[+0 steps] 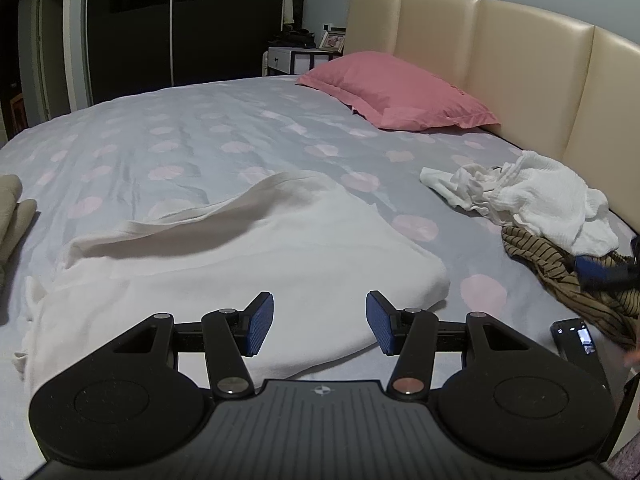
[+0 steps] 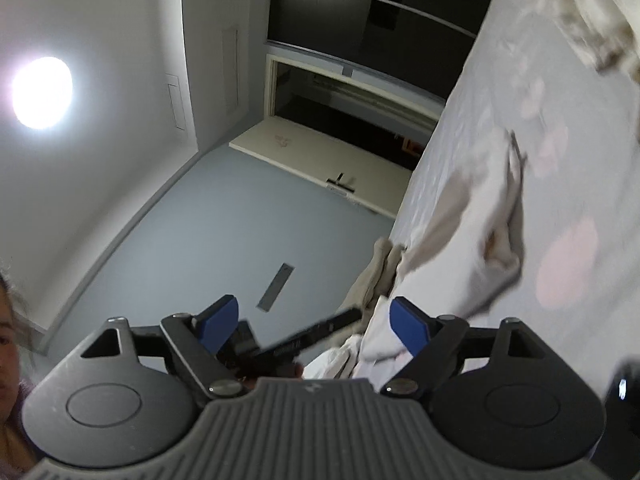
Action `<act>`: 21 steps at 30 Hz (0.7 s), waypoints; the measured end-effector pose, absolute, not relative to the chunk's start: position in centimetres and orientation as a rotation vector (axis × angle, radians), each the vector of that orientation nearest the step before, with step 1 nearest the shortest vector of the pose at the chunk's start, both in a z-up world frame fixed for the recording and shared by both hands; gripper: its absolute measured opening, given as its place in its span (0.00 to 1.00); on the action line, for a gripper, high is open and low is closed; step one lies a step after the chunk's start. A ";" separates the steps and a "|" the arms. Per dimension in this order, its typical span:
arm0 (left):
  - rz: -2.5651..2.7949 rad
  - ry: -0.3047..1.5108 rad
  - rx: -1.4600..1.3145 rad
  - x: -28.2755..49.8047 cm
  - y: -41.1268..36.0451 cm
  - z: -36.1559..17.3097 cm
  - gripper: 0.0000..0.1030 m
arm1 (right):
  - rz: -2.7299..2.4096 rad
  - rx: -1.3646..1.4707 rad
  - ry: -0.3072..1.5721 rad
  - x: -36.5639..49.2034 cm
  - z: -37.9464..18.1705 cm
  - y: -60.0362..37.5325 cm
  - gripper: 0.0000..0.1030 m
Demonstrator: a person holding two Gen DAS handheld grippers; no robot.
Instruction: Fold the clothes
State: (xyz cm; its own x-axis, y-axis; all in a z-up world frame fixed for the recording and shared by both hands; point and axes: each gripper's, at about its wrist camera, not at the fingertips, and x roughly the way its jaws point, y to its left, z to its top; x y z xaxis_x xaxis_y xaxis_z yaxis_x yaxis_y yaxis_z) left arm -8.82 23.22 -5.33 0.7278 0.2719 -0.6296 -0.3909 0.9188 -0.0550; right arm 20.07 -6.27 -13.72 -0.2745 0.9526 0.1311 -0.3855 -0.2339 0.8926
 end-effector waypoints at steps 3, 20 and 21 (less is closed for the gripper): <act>0.397 0.661 -0.191 -10.0 24.1 -5.0 0.48 | 1.611 0.828 0.946 20.4 -12.1 -5.1 0.85; 0.799 0.667 -0.455 -23.1 37.5 -8.6 0.50 | 1.171 0.416 1.139 19.1 -13.4 5.2 0.84; 0.813 0.665 -0.490 -23.7 38.1 -9.1 0.51 | 1.144 0.399 1.148 19.2 -13.7 5.5 0.84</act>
